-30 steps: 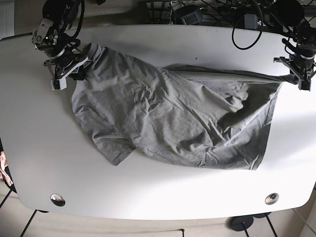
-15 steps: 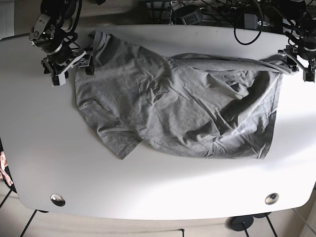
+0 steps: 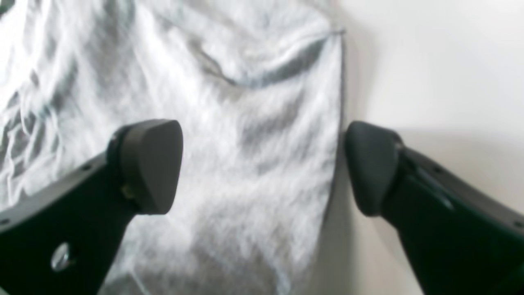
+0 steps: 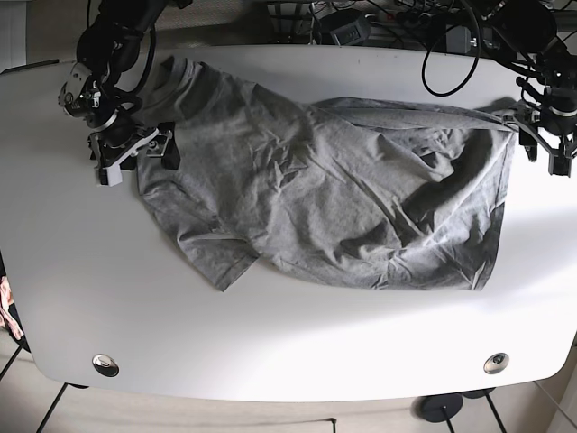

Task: Fold the T-shirt properly
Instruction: 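Release the left gripper and regrasp the shirt hem corner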

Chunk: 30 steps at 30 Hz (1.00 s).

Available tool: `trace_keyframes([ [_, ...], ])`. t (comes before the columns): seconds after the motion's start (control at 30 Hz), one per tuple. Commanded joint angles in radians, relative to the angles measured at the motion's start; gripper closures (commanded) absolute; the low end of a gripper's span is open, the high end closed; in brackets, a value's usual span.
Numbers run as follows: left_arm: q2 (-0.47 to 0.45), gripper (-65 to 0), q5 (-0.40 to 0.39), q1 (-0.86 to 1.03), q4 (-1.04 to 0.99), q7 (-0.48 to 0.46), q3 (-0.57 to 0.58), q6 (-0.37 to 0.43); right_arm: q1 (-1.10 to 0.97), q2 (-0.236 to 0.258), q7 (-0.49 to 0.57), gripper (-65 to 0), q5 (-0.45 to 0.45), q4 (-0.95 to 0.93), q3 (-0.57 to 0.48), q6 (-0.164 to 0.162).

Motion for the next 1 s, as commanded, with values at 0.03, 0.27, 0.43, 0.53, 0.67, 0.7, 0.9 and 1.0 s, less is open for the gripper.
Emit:
trace_keyframes([
  [0.03,-0.018,-33.3,-0.009,-0.044,0.017,-0.026,-0.001,0.006,-0.014,0.001,-0.032,-60.4,-0.007,-0.006,-0.004,0.001],
  [0.27,-0.019,-33.8,-0.007,-0.216,-0.116,-0.026,0.091,0.006,-0.017,-0.043,-0.035,-54.7,-0.007,-0.006,-0.009,0.001],
  [0.43,-0.047,-33.9,-0.007,-0.344,-0.313,-0.031,0.166,0.105,-0.017,-0.043,-0.033,-34.2,-0.007,-0.006,-0.009,0.001],
  [0.53,-0.051,-34.0,-0.009,-0.453,-0.475,-0.031,0.203,0.148,-0.002,-0.043,-0.033,-8.1,-0.011,-0.006,-0.009,-0.001],
  [0.67,-0.084,-43.6,-0.009,-0.561,-0.662,-0.034,0.261,0.219,0.004,-0.043,-0.033,-3.2,-0.014,-0.007,-0.009,-0.004],
  [0.7,-0.088,-46.8,-0.009,-0.593,-0.728,-0.063,0.289,0.256,0.004,-0.043,-0.033,-1.9,-0.014,-0.007,-0.009,-0.004],
  [0.9,-0.174,-49.4,-0.015,-0.734,-1.095,-0.249,0.356,0.303,0.006,-0.043,-0.032,-2.2,-0.010,-0.007,-0.009,-0.004],
  [1.0,-0.203,-49.6,-0.015,-0.794,-1.256,-0.312,0.361,0.299,0.006,-0.043,-0.032,-2.2,-0.010,-0.007,-0.009,-0.004],
])
